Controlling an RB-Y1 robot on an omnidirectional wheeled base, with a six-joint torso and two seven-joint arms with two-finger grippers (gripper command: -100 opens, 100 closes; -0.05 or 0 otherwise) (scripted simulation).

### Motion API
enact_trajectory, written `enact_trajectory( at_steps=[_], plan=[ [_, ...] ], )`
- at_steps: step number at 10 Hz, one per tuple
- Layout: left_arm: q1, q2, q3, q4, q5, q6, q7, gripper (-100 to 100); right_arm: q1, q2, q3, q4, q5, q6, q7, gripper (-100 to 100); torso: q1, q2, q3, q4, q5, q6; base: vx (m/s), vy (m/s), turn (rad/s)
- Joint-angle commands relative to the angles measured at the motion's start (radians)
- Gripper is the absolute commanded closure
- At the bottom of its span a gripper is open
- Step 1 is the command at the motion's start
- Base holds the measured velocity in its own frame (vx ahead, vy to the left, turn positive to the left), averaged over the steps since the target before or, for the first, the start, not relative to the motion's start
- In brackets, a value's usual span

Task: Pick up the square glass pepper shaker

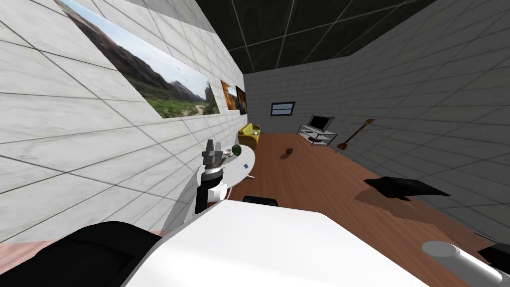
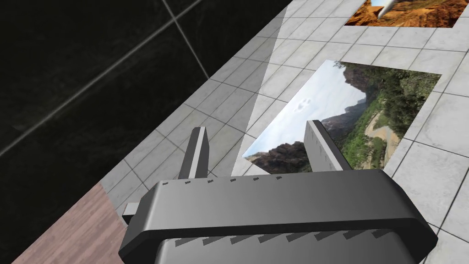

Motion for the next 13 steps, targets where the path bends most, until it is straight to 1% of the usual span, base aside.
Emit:
enact_trajectory(
  at_steps=[1, 3, 4, 5, 6, 7, 8, 10, 11, 12, 13],
  plan=[
    [0.000, 0.000, 0.000, 0.000, 0.000, 0.000, 0.000, 0, -0.002, -0.001, -0.042, 0.024, -0.001, 0.001, 0.050, -100, 0.000, 0.000, 0.000, 0.000, 0.000, 0.000, 0.027, 0.047, -0.426],
    [0.000, 0.000, 0.000, 0.000, 0.000, 0.000, 0.000, 0, -0.002, -0.001, -0.042, 0.024, -0.001, 0.001, 0.050, -100, -0.001, 0.001, 0.000, 0.000, 0.000, -0.001, 0.004, 0.011, -0.379],
    [0.000, 0.000, 0.000, 0.000, 0.000, 0.000, 0.000, 0, -0.019, -0.007, -0.091, 0.071, 0.001, 0.007, 0.099, -100, -0.002, 0.001, 0.001, 0.000, 0.000, -0.001, 0.018, 0.028, -0.380],
    [0.000, 0.000, 0.000, 0.000, 0.000, 0.000, 0.000, 0, -0.019, -0.007, -0.108, 0.076, 0.001, 0.007, 0.120, -100, -0.001, 0.000, 0.000, 0.000, 0.000, -0.001, 0.020, 0.042, -0.381],
    [0.000, 0.000, 0.000, 0.000, 0.000, 0.000, 0.000, 0, -0.019, -0.007, -0.108, 0.076, 0.001, 0.007, 0.120, -100, 0.000, 0.000, 0.000, 0.000, 0.000, -0.001, 0.007, 0.023, -0.456],
    [0.000, 0.000, 0.000, 0.000, 0.000, 0.000, 0.000, 0, -0.036, -0.013, -0.153, 0.124, 0.005, 0.014, 0.166, -100, -0.001, 0.001, 0.000, 0.000, 0.000, -0.001, 0.014, 0.043, -0.479],
    [0.000, 0.000, 0.000, 0.000, 0.000, 0.000, 0.000, 0, -0.036, -0.013, -0.173, 0.128, 0.005, 0.014, 0.188, -100, 0.000, 0.001, 0.000, 0.000, 0.000, -0.001, 0.010, 0.044, -0.438],
    [0.000, 0.000, 0.000, 0.000, 0.000, 0.000, 0.000, 0, -0.036, -0.013, -0.173, 0.128, 0.005, 0.014, 0.188, -100, 0.000, 0.001, 0.000, 0.000, 0.000, -0.002, -0.002, 0.014, -0.336],
    [0.000, 0.000, 0.000, 0.000, 0.000, 0.000, 0.000, 0, -0.054, -0.019, -0.222, 0.178, 0.009, 0.021, 0.238, -100, -0.001, 0.001, 0.000, 0.000, 0.000, -0.002, 0.001, 0.030, -0.341],
    [0.000, 0.000, 0.000, 0.000, 0.000, 0.000, 0.000, 0, -0.054, -0.019, -0.237, 0.182, 0.009, 0.021, 0.256, -100, 0.000, 0.001, 0.000, 0.000, 0.000, -0.001, 0.002, 0.041, -0.433],
    [0.000, 0.000, 0.000, 0.000, 0.000, 0.000, 0.000, 0, -0.054, -0.019, -0.237, 0.182, 0.009, 0.021, 0.256, -100, 0.001, 0.001, 0.001, 0.000, 0.000, -0.001, 0.001, 0.024, -0.497]
  ],
)
